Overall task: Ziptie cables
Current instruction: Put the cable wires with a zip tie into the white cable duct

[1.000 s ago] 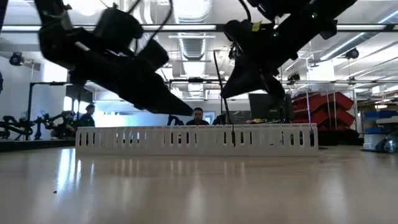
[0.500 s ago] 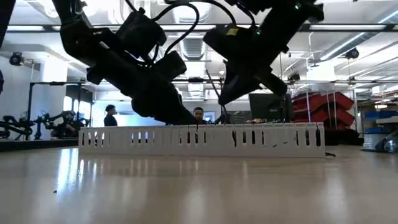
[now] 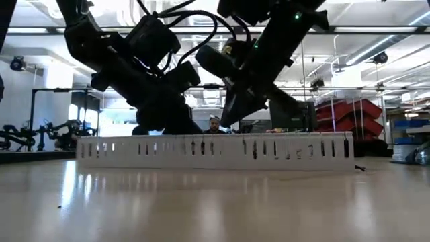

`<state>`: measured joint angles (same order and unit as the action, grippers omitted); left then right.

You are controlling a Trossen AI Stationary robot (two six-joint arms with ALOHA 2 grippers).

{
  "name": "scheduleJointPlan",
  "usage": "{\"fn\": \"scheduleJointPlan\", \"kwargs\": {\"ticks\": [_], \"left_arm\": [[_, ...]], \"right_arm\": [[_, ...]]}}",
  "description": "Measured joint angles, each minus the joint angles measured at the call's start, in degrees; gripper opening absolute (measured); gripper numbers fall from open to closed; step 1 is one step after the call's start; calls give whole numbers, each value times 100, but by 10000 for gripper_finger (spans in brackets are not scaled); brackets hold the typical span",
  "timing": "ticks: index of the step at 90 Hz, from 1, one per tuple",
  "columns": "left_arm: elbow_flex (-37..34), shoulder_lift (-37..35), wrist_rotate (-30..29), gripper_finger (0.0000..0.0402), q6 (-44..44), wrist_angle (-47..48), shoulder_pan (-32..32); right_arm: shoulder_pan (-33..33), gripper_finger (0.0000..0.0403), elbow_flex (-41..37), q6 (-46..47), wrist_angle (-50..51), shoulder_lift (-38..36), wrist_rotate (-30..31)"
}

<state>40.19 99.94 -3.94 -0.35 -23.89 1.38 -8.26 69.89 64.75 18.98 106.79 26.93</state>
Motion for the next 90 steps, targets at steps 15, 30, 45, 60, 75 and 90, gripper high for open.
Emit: {"fn": "scheduleJointPlan", "kwargs": {"ticks": [15, 30, 45, 60, 75, 90], "left_arm": [[46, 0, -11, 2, -156, 47, -7], [50, -19, -23, 1, -172, 54, -13], [43, -63, -409, 1, -170, 157, -17], [43, -95, -453, 1, -176, 143, -15], [43, -146, -468, 0, -209, 80, -15], [41, -222, -480, 0, -204, 87, -15]], "right_arm": [[0, 0, 50, 29, 34, -37, -38], [-30, 0, 48, -84, 212, -18, -64], [-150, 0, 51, -476, 212, -20, 165], [-226, 0, 54, -621, 195, 11, 158], [-227, 0, 54, -632, 165, 11, 156], [-227, 0, 54, -700, 149, 13, 2]]}}
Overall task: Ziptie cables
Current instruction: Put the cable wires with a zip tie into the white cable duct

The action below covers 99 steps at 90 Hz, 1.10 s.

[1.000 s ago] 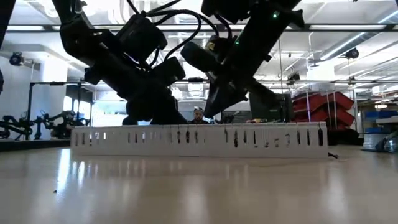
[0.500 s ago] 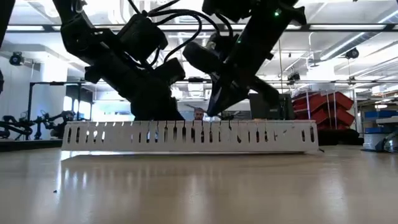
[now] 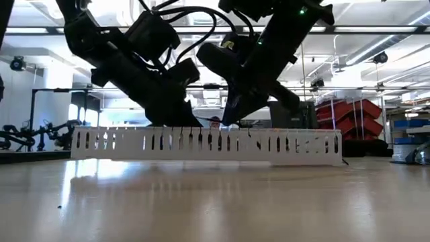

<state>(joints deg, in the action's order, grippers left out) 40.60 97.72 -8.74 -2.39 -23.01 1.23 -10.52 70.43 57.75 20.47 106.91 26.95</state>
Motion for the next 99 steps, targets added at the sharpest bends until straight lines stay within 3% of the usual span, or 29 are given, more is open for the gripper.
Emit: {"fn": "scheduleJointPlan", "kwargs": {"ticks": [99], "left_arm": [[-2, -36, -150, 0, 15, 8, -22]], "right_arm": [[4, 0, 151, -816, -451, 314, -49]]}}
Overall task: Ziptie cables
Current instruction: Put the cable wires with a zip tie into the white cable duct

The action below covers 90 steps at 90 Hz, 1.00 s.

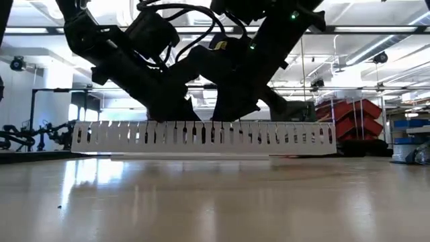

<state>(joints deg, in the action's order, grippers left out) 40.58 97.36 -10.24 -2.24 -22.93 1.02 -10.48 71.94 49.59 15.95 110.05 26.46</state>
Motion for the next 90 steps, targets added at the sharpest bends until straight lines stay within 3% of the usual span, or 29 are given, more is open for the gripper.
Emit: {"fn": "scheduleJointPlan", "kwargs": {"ticks": [21, 42, 69, 90], "left_arm": [[0, 0, -2, 0, 0, 32, 0], [0, 0, -10, 0, 0, 55, 0], [0, -38, -15, 0, -17, 92, 0], [0, -59, -120, 0, -79, 132, 0]], "right_arm": [[0, 0, -4, -2, -15, 12, 4], [0, 0, -4, 783, 530, 12, 176], [0, 0, -4, 851, 507, 12, 205], [2, 0, -4, 1429, 635, 12, 218]]}}
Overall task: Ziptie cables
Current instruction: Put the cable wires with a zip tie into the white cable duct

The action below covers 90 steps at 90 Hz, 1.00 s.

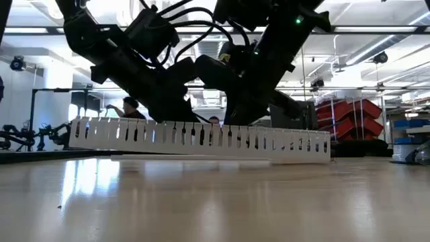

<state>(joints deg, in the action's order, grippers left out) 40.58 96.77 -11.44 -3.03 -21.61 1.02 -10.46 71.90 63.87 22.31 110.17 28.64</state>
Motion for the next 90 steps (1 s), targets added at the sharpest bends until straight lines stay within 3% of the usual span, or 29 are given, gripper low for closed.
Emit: {"fn": "scheduleJointPlan", "kwargs": {"ticks": [46, 90], "left_arm": [[0, -22, -22, 0, -26, 3, 0], [0, -38, -24, 0, 518, -68, 16]], "right_arm": [[58, 0, 0, 52, -72, -2, -4], [103, 0, 155, -760, -201, -2, 78]]}}
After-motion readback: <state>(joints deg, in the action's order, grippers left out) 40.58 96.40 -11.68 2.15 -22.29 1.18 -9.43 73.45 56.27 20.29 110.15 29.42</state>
